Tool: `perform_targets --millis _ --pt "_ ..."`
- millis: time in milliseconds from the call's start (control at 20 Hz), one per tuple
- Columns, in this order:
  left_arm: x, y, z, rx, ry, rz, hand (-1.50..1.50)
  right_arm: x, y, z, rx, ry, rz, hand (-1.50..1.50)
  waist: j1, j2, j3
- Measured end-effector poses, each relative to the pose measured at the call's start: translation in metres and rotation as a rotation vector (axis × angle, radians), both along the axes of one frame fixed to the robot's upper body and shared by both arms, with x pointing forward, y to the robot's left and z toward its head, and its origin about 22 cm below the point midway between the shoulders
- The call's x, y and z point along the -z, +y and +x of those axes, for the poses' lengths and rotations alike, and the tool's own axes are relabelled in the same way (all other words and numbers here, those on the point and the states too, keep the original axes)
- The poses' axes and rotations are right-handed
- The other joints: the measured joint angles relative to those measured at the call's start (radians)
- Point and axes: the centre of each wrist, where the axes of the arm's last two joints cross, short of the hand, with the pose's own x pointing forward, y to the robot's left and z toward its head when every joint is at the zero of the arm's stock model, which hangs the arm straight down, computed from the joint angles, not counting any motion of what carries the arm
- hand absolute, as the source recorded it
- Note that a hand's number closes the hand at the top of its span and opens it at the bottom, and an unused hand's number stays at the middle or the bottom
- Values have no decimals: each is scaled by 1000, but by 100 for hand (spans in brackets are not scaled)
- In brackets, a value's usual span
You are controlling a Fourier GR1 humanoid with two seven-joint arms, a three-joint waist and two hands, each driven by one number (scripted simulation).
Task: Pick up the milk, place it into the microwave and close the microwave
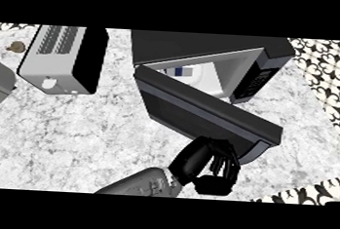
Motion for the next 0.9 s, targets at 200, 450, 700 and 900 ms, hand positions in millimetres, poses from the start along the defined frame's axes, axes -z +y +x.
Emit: perform_targets --millis 200,450,700,900 --pt "-15 -5 16 -30 -42 -17 150 -12 2 11 -25 -32 1 -150 -33 8 2" --pt "-30 -9 36 -80 -62 -23 150 -29 4 25 -70 -63 2 -150 -69 22 4" --pt "-43 -11 53 -127 -75 -23 150 -42 11 39 -126 -88 22 -150 -98 34 7" --pt "-51 -9 66 -174 -77 -16 150 -53 15 49 -169 -102 27 -150 -123 44 8"
